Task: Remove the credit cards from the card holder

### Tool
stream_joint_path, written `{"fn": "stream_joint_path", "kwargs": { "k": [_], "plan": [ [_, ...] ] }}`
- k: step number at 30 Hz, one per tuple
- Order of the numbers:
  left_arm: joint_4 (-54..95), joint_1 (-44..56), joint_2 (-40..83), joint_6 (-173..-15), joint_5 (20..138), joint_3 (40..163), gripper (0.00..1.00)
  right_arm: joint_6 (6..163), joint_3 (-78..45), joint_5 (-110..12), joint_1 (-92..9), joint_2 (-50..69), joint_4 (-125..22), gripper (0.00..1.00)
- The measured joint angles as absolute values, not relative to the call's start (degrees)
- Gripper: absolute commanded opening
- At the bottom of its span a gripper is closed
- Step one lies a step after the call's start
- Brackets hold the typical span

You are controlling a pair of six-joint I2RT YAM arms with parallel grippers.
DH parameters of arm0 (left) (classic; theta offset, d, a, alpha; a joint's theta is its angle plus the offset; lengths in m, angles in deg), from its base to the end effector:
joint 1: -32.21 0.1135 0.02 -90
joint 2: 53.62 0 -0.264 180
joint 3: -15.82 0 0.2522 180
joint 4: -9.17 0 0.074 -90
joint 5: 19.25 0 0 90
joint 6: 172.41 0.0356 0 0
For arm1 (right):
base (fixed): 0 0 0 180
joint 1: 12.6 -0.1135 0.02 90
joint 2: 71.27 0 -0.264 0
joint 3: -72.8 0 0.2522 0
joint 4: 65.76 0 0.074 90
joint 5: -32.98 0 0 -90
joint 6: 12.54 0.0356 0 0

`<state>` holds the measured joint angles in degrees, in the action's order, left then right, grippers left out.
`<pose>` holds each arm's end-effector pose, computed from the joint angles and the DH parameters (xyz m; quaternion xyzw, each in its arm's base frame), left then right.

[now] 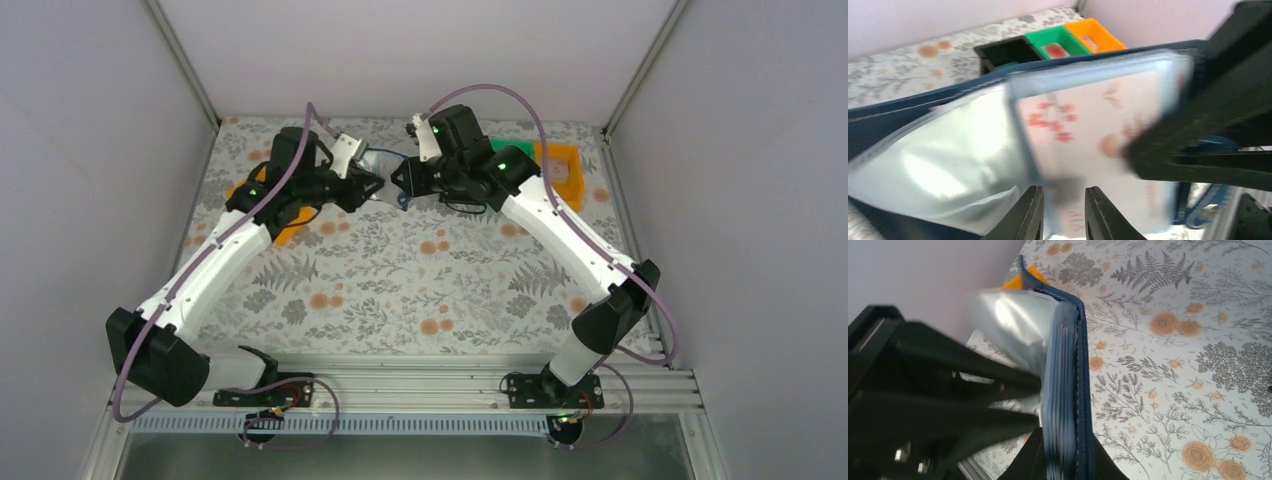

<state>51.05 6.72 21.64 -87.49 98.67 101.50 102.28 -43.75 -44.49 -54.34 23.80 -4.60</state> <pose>0.2553 -0.1402 0.3594 0.2661 0.8123 -0.3281 0.4022 0.2648 0.2466 0.3994 -0.1783 0.8831 0.3145 0.2991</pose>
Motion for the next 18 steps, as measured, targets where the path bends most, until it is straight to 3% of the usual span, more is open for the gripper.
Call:
{"fn": "stream_joint_path", "kwargs": {
  "k": [7,10,14,18],
  "plan": [
    [51.4,8.9,19.7,-85.7,97.1,101.5,0.29,99.1,-42.9,-39.0,-54.2,21.5,-5.4,0.04],
    [51.4,9.0,18.8,-84.3,100.9,101.5,0.31,96.5,-41.2,-37.1,-54.0,19.7,-6.4,0.04],
    [51.4,9.0,17.4,-81.8,107.6,101.6,0.41,91.6,-38.5,-33.6,-53.6,16.1,-7.4,0.04],
    [51.4,9.0,14.3,-79.8,114.3,101.8,0.43,86.0,-34.0,-28.7,-53.0,10.2,-10.4,0.04]
  ]
}}
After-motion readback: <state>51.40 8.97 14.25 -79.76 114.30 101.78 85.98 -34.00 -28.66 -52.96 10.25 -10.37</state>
